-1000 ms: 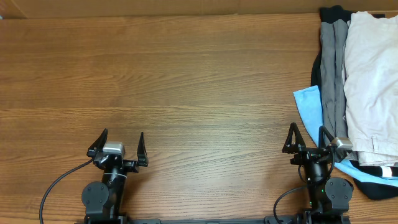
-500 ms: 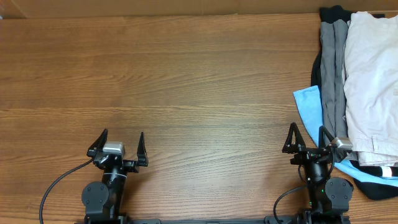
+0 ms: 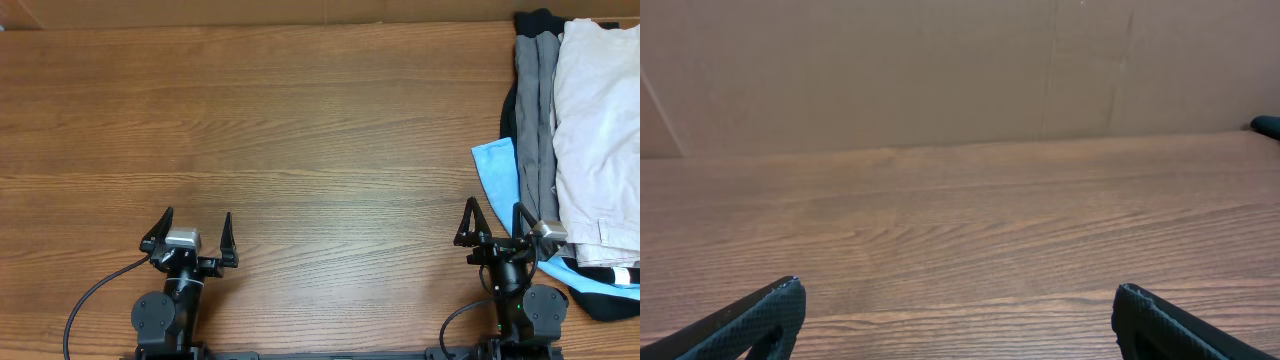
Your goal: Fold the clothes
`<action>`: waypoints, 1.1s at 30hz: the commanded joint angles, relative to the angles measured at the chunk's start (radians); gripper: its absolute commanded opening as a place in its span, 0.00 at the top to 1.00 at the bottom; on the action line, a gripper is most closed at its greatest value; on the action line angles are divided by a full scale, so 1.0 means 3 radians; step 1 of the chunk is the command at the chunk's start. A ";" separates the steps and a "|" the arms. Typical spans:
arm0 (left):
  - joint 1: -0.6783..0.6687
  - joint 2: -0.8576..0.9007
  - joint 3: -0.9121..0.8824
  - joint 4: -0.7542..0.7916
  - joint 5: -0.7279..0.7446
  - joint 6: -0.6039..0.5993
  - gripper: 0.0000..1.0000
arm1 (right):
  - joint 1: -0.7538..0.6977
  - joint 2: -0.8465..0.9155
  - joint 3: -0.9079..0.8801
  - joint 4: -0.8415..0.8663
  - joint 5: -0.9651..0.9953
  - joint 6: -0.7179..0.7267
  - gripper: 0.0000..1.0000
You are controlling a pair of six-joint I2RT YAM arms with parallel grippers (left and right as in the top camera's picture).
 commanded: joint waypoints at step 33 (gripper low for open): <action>0.0018 0.0022 -0.0011 -0.0015 -0.0407 0.0079 0.00 | 0.0019 -0.0024 -0.0033 0.0142 0.0048 -0.0022 0.00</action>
